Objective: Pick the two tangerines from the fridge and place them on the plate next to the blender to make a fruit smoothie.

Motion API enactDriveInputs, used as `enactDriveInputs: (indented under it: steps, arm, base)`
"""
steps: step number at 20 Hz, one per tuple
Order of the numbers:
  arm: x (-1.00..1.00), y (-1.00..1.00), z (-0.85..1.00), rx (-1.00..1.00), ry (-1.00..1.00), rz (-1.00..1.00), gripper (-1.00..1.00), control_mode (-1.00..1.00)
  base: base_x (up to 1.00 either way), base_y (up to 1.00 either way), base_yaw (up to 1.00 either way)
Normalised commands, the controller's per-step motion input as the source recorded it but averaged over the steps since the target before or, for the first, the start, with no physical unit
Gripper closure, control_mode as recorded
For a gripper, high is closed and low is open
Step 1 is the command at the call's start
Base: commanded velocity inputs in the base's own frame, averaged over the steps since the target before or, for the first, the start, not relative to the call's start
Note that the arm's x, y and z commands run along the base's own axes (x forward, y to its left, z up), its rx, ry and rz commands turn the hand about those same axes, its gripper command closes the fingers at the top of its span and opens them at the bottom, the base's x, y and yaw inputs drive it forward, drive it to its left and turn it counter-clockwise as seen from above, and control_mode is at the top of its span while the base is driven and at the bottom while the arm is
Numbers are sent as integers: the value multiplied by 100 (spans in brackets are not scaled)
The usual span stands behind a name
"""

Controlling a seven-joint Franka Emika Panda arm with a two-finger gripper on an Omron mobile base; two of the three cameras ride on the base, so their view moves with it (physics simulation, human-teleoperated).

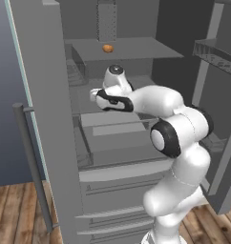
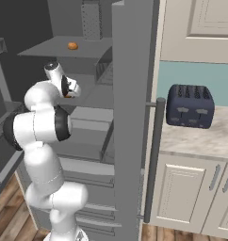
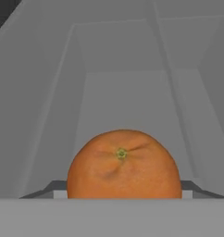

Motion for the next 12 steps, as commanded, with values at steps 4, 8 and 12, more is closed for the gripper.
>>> enactDriveInputs:
  steps: [4, 8, 12]
  arm:
    - [-73, -42, 67, 7, 4, 0, 100, -100]
    - [-77, -43, 45, 1, 1, 0, 100, -100]
    - [-92, -39, 32, 0, 3, 0, 100, -100]
  base:
    - [0, 0, 0]
    - [0, 0, 0]
    - [0, 0, 0]
